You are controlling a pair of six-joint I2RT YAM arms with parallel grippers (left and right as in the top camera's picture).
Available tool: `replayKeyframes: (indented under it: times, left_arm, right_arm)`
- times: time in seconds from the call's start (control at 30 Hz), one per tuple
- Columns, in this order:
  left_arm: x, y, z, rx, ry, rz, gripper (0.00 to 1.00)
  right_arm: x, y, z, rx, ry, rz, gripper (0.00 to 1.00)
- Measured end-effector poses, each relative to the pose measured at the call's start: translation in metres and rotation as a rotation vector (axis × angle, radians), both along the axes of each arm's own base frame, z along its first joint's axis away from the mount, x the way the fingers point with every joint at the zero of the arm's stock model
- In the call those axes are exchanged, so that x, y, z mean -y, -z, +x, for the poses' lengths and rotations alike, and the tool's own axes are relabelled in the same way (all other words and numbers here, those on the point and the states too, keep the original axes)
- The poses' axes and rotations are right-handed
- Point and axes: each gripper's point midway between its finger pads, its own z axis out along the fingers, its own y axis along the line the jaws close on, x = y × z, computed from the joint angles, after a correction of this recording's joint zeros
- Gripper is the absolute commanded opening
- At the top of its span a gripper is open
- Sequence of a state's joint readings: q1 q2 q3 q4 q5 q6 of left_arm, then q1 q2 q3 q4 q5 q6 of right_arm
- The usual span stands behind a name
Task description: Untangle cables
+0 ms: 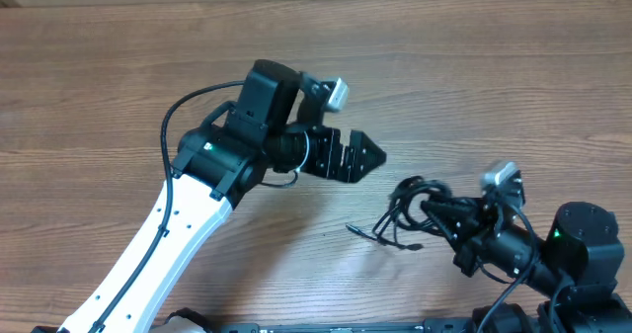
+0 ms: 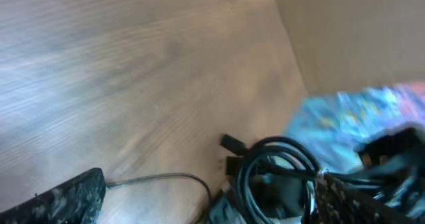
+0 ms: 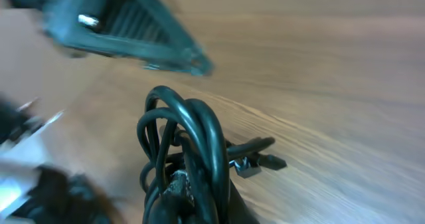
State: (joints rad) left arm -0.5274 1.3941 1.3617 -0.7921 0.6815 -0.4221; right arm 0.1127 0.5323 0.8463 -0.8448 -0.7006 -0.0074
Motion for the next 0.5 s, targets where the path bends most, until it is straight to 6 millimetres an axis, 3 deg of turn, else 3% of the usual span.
replayKeyframes:
  times: [0.07, 0.27, 0.37, 0.5]
  left_arm:
    - [0.001, 0.001, -0.011, -0.009, 0.061, -0.005, 0.78]
    - [-0.010, 0.017, -0.045, -0.070, 0.189, 0.045, 0.61]
    - [-0.011, 0.018, -0.050, -0.058, 0.224, 0.049, 0.37]
    - [-0.008, 0.014, -0.050, -0.022, 0.257, 0.027, 0.29]
  right_arm:
    - [-0.008, -0.008, -0.006, 0.044, -0.071, 0.018, 0.04]
    - [-0.018, -0.033, -0.009, 0.190, -0.164, 0.038, 0.04]
    - [-0.024, -0.048, -0.013, 0.270, -0.220, 0.057, 0.04]
    - [-0.030, -0.058, -0.023, 0.321, -0.295, 0.083, 0.04]
